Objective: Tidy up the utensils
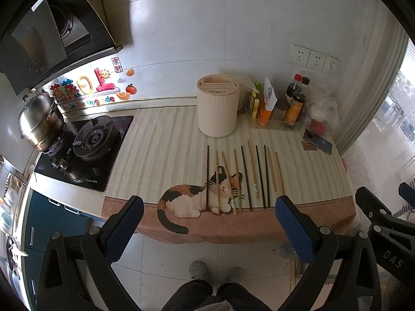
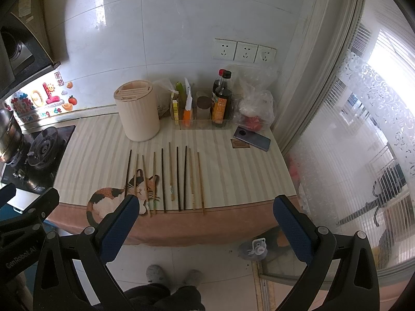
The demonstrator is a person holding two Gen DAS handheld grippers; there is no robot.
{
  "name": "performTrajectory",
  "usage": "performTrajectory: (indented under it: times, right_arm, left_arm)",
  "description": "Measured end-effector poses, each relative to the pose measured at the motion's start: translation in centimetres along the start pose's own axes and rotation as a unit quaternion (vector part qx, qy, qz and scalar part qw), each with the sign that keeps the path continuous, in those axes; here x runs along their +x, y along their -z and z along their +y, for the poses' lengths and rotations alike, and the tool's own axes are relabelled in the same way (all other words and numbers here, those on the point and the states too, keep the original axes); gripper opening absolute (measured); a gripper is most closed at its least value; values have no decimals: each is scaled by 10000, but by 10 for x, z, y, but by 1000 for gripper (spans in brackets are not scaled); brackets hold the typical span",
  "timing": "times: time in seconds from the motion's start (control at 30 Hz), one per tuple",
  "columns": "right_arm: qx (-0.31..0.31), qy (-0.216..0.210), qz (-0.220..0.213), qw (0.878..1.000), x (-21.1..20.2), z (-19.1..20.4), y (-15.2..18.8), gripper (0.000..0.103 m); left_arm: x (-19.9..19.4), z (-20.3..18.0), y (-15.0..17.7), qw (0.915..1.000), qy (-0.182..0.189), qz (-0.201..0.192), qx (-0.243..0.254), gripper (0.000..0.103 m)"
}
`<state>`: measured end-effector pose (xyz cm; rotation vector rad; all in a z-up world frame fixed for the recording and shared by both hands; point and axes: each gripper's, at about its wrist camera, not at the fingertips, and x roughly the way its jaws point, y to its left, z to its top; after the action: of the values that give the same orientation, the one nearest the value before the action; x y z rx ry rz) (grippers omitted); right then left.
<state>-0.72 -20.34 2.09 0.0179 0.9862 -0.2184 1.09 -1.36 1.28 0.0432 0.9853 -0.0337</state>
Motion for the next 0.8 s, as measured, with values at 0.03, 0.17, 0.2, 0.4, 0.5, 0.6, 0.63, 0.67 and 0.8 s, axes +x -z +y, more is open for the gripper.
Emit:
performTrajectory:
  times: [0.03, 0.17, 0.2, 0.4, 0.5, 0.6, 0.63, 0.67, 0.8]
  right_arm:
    - [-3, 4, -7, 10000, 0, 0, 0, 103]
    - [3, 5, -10, 10000, 0, 0, 0, 103]
    - [2, 0, -10, 10000, 0, 0, 0, 103]
    - [9, -3, -23, 10000, -2, -1, -1, 103]
    - [15, -6, -42, 10000, -6, -5, -2, 103]
    - [32, -23, -74, 10000, -8, -9, -2, 103]
    - [38, -26, -86, 10000, -8, -8, -1, 103]
    - [37, -27, -101, 9999, -7, -10, -1, 103]
    - [118, -96, -352, 9993, -1, -16, -2, 103]
  left_arm:
    - [0, 1, 1, 10000, 4, 0, 1, 103]
    - [0, -4, -4, 10000, 14, 7, -1, 103]
    - [-1, -3, -2, 10000, 12, 1, 2, 103]
    - [-1, -6, -5, 10000, 16, -7, -6, 103]
    - [-1, -6, -4, 10000, 18, -13, -20, 103]
    - [-1, -4, -3, 10000, 18, -23, -34, 103]
    - [0, -7, -6, 10000, -12, -69, -55, 103]
    - [0, -8, -5, 9999, -18, -86, -61, 103]
    - [7, -16, -11, 9972, -404, -614, -135, 103]
